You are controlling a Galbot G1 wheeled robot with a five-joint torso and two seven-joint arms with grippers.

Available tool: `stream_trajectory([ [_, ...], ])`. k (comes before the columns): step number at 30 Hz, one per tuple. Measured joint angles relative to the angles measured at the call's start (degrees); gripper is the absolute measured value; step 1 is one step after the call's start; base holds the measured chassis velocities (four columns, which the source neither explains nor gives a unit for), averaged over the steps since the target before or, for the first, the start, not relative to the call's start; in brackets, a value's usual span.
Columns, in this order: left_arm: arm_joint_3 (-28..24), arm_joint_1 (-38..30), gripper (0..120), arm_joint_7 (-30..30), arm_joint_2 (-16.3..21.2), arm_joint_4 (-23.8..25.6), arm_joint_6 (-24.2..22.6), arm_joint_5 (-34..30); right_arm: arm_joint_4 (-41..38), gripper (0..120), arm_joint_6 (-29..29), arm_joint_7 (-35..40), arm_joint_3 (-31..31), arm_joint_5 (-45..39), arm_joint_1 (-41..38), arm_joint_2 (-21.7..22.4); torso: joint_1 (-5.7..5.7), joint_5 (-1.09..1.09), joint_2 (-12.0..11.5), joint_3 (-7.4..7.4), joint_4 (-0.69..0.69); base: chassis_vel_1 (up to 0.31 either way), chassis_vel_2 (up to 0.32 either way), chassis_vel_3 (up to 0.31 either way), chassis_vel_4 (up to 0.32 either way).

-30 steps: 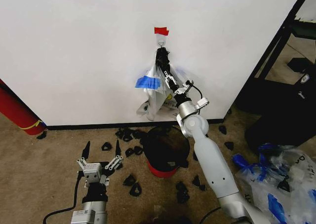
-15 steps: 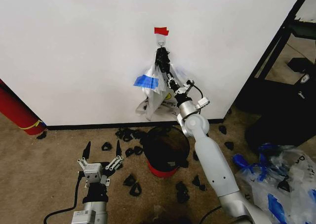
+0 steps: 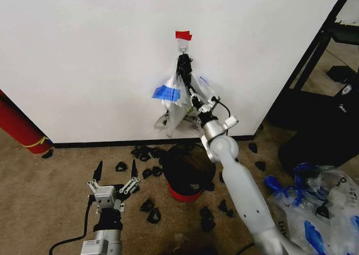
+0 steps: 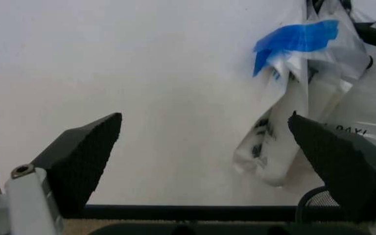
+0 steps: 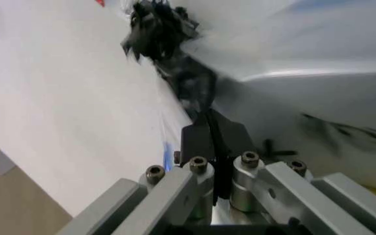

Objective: Pick up the garbage bag from the wall and place it over the trash bin.

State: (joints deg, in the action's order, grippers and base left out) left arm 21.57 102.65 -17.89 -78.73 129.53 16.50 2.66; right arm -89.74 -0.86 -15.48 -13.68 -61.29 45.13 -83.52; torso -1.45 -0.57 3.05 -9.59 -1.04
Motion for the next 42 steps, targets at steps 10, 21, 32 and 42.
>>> stream_trajectory([
  [10, -0.1, 0.6, 100, -0.1, 0.1, 0.1, 0.8, 0.4, -7.5, 0, 0.5, -1.1, -1.7, 1.8, 9.3, 3.5, 0.00, 0.01, 0.0, 0.00, -0.01, 0.000, 0.000, 0.000, 0.000],
  [21, -0.2, 0.9, 100, -0.1, 0.0, 0.5, 0.9, 1.0, -4.2, 13, -1.2, 1.7, -1.7, -1.9, 2.8, 0.7, 0.00, 0.00, 0.0, -0.01, 0.01, 0.000, 0.000, 0.000, 0.000],
  [32, 0.2, 0.6, 100, -0.1, -0.1, 0.2, 0.6, 0.9, 3.3, 63, -1.7, 2.3, -0.7, -3.1, -4.4, -2.1, -0.01, -0.01, 0.0, -0.01, 0.00, 0.000, 0.000, 0.000, 0.000],
  [42, 0.2, 0.6, 100, -0.1, -0.1, 0.2, 0.5, 0.9, 6.1, 97, -2.0, 2.3, -0.5, -2.9, -5.8, -3.4, 0.00, 0.00, 0.0, 0.00, 0.00, 0.000, 0.000, 0.000, 0.000],
])
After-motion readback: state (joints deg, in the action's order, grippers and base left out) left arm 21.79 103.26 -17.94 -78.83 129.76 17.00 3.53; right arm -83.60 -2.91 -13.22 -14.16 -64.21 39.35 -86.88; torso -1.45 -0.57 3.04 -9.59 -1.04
